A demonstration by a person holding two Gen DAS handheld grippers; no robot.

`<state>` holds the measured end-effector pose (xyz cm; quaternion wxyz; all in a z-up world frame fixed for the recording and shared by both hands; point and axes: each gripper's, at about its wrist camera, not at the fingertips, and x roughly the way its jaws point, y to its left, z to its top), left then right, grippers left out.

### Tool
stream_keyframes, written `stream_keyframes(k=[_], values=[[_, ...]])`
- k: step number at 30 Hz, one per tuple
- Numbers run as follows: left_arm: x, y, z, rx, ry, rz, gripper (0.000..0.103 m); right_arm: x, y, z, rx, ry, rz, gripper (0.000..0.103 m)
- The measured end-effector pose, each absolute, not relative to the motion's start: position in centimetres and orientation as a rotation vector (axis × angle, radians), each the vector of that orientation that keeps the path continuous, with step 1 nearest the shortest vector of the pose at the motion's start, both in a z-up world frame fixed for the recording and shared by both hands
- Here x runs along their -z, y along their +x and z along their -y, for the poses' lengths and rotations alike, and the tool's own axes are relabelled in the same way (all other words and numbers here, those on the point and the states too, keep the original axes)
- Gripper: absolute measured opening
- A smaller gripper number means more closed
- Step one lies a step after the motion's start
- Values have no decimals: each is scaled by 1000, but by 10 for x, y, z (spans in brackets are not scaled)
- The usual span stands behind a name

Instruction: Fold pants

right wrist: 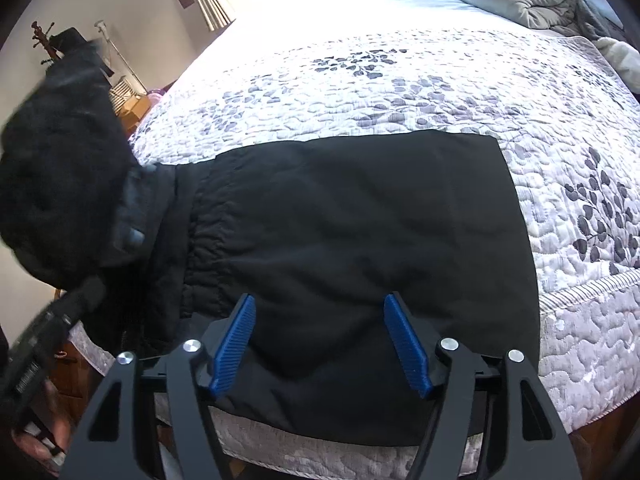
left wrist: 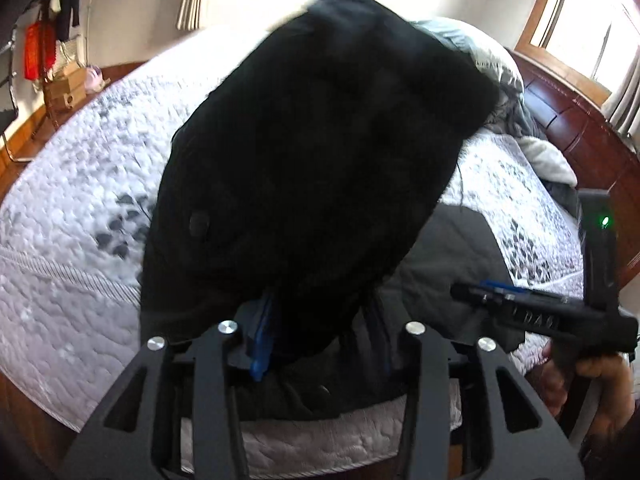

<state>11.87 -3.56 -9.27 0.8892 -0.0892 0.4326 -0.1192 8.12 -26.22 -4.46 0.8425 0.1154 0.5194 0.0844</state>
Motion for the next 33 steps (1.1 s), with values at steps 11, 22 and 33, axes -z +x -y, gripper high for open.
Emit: stream_keyframes(k=[11, 22, 33], values=[[118, 116, 54, 272, -111, -984, 84, 47, 79, 275, -160, 263, -1110, 70], [92, 133, 21, 93, -171, -1034, 98, 11, 95, 269, -217, 305, -1041, 83], [91, 152, 2, 28, -141, -1054, 98, 16, 145, 238, -270, 228, -1095, 86]])
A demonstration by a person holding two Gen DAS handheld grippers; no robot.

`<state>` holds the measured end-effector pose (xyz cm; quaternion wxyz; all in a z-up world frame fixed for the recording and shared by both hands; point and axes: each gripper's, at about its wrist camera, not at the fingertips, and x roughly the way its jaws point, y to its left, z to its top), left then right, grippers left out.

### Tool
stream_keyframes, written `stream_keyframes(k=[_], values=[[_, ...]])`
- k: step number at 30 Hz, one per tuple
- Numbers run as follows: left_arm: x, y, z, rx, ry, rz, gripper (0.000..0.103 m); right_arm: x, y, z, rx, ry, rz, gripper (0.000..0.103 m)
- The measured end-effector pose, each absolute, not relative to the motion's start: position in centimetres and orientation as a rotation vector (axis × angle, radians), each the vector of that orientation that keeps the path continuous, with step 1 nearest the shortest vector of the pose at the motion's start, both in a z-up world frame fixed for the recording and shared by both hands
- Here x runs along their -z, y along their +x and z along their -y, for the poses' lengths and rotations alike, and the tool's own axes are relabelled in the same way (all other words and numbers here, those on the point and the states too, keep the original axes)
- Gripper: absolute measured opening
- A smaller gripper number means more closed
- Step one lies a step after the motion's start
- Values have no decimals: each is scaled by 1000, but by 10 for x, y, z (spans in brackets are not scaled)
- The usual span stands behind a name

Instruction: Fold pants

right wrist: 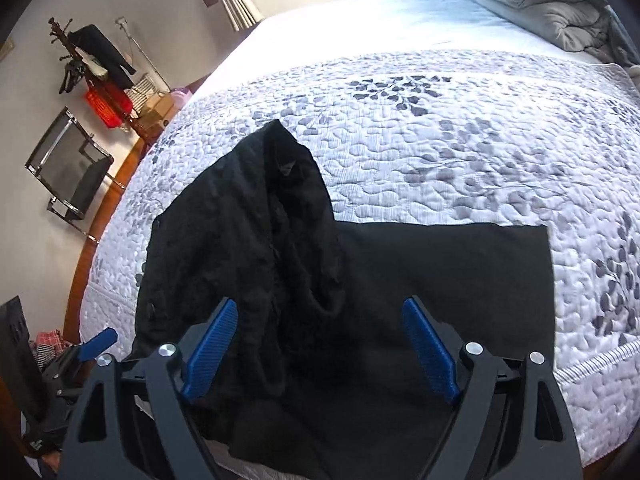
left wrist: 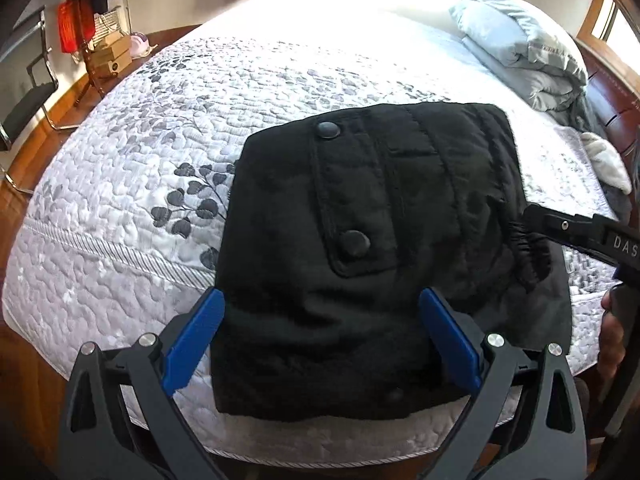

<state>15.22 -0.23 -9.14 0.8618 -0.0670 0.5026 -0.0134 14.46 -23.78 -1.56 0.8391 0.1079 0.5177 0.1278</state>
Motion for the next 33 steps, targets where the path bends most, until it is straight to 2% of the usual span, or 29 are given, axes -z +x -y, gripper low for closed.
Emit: stream_keyframes(k=[15, 33], values=[[109, 167, -23, -6, -167, -1124, 98, 31, 167, 243, -267, 239, -1132, 92], [115, 172, -27, -12, -154, -1143, 98, 32, 177, 236, -336, 166, -1150, 93]])
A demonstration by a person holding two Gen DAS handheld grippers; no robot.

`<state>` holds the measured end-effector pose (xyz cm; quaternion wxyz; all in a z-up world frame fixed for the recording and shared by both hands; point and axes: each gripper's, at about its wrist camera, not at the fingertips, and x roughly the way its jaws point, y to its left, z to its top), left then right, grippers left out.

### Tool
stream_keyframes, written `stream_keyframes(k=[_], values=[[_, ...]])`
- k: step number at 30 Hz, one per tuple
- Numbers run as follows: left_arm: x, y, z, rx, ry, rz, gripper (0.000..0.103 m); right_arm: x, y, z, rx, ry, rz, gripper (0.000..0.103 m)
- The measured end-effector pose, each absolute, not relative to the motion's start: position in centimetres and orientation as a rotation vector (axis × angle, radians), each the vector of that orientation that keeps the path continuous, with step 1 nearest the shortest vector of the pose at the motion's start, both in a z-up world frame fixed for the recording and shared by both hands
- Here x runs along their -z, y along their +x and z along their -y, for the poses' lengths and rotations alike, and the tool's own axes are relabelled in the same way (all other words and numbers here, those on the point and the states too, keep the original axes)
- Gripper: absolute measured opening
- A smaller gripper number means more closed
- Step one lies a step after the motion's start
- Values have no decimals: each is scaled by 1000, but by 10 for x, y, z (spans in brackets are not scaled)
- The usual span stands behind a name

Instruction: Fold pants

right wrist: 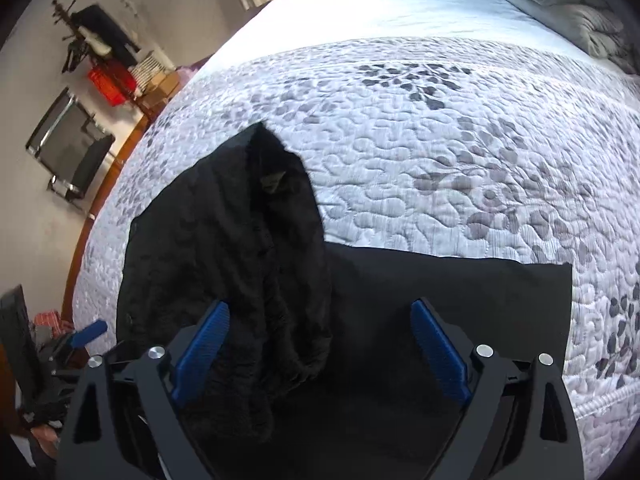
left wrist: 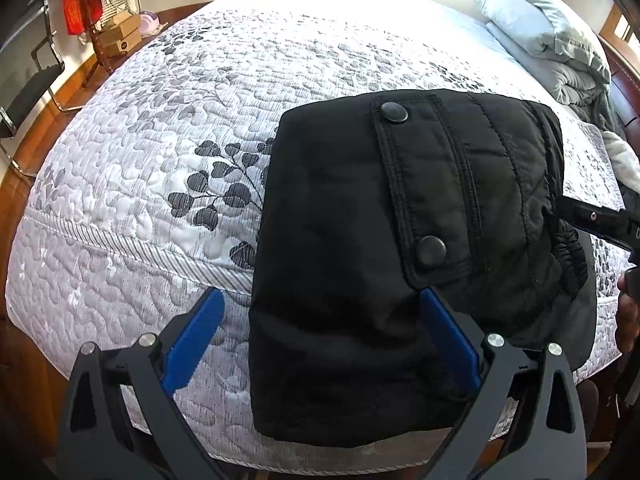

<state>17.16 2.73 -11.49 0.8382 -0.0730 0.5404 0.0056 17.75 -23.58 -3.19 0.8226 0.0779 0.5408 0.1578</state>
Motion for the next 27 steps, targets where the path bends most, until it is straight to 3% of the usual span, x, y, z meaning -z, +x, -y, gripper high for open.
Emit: stream_keyframes(k=[18, 27], values=[[114, 185, -12, -20, -128, -1155, 98, 36, 171, 207, -411, 23, -1166, 93], [118, 184, -18, -11, -141, -1159, 98, 21, 156, 193, -450, -134, -1013, 94]])
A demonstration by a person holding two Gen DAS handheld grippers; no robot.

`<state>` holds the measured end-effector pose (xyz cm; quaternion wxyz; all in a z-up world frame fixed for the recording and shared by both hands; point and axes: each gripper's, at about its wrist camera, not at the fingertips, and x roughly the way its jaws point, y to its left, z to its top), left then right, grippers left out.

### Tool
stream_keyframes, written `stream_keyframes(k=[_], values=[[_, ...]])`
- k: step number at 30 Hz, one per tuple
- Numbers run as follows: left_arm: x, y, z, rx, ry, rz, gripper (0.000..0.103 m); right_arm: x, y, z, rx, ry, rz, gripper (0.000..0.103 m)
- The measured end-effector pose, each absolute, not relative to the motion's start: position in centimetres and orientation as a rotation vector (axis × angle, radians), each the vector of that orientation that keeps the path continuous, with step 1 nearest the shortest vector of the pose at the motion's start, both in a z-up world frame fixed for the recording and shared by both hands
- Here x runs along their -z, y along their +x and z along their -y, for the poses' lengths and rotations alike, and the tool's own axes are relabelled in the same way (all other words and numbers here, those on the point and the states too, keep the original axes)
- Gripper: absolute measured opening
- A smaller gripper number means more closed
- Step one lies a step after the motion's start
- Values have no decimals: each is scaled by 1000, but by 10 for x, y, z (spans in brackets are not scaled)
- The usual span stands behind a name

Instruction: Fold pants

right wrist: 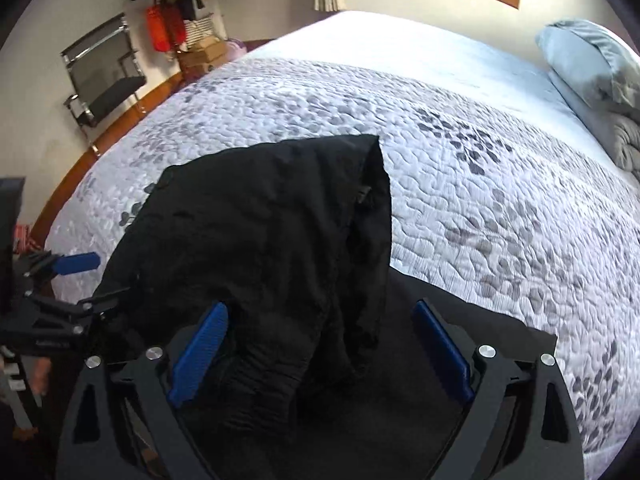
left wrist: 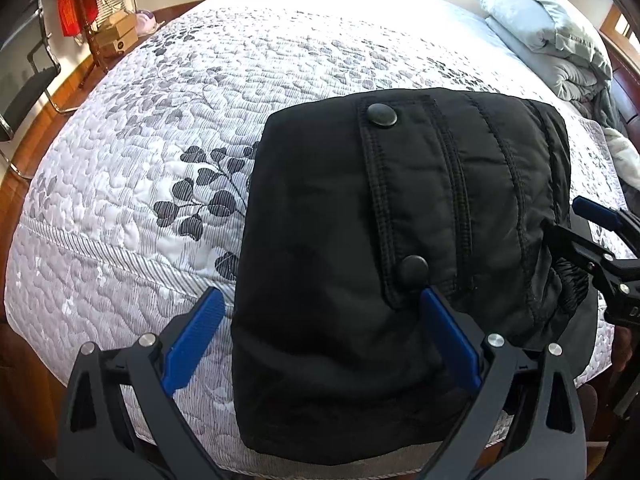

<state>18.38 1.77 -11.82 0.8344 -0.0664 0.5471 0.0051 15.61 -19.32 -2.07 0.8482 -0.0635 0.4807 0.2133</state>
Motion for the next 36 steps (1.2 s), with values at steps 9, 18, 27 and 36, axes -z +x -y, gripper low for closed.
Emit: stream_keyframes(k=[9, 18, 27, 36], values=[[119, 184, -19, 13, -152, -1156, 98, 23, 168, 204, -570, 57, -979, 94], [115, 188, -19, 5, -172, -1135, 98, 36, 173, 198, -557, 49, -1053, 75], [114, 196, -22, -37, -224, -1128, 98, 37, 165, 191, -535, -35, -1061, 38], [106, 188, -36, -65, -258, -1119, 98, 12, 153, 197, -557, 35, -1052, 17]])
